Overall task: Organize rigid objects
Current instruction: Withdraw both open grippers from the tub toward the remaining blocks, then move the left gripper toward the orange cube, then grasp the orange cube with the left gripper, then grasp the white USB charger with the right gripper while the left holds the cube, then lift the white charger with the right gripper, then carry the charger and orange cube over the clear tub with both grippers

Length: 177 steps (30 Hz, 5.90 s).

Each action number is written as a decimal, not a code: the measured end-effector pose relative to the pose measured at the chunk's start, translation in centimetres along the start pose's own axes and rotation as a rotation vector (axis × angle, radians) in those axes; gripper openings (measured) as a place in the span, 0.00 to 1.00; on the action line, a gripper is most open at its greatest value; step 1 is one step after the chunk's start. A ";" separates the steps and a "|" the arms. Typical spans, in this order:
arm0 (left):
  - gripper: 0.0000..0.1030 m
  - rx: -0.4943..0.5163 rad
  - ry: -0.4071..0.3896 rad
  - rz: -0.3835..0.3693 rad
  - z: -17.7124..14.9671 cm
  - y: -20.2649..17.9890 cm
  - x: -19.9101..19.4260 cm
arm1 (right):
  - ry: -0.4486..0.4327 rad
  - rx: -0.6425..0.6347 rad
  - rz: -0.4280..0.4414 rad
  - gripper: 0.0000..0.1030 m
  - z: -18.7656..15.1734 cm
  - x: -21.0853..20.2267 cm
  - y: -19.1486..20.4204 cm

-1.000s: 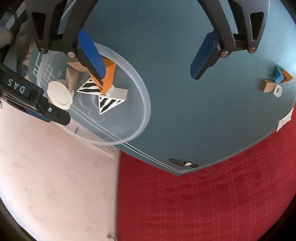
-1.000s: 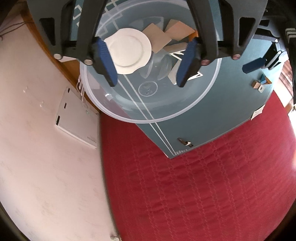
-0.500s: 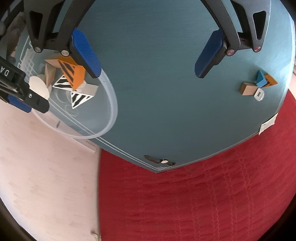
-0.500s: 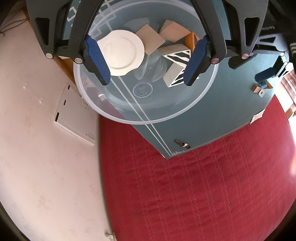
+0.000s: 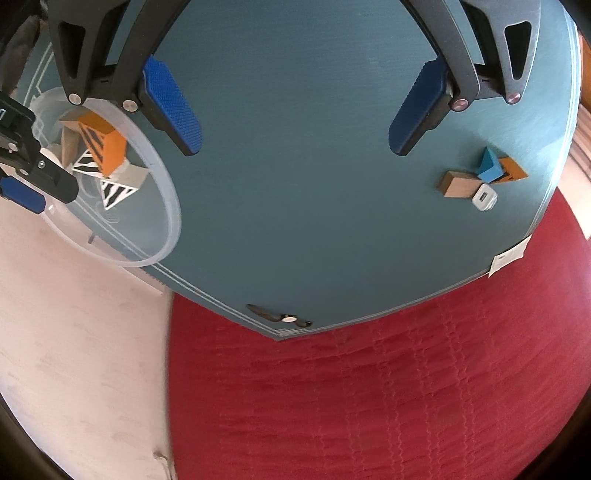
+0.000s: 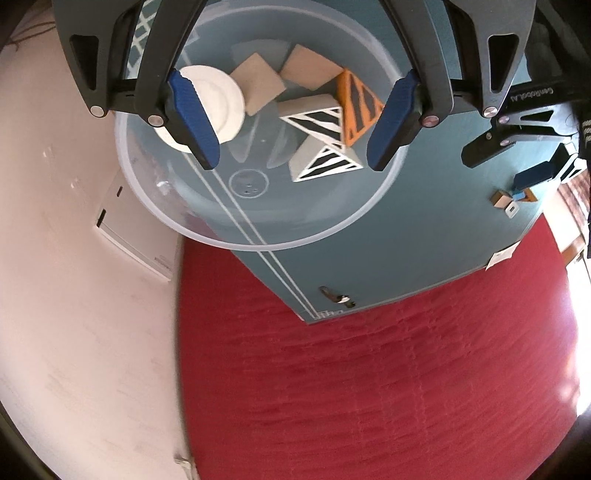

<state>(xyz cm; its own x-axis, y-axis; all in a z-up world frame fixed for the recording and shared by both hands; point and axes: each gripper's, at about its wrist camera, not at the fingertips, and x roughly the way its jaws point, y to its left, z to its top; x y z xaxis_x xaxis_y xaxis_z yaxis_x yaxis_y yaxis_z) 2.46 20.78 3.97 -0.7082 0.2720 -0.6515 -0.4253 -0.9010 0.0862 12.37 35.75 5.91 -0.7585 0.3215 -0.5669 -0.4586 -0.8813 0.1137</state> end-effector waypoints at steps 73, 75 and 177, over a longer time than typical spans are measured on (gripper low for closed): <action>0.30 -0.364 0.124 0.182 -1.0 26.1 6.8 | 0.251 -0.334 0.398 0.80 0.0 11.8 26.6; 0.30 -0.371 0.115 0.199 -1.1 26.2 6.6 | 0.241 -0.332 0.405 0.80 0.3 11.8 27.2; 0.30 -0.221 0.014 0.076 -0.9 17.8 3.3 | 0.137 -0.036 0.084 0.31 3.6 5.7 6.6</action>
<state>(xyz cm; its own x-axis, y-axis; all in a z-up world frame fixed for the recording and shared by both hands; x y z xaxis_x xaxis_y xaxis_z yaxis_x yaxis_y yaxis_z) -6.95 5.30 2.73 -0.7249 0.1976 -0.6599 -0.2363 -0.9712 -0.0313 3.37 32.96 6.34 -0.7223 0.1984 -0.6625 -0.3773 -0.9159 0.1371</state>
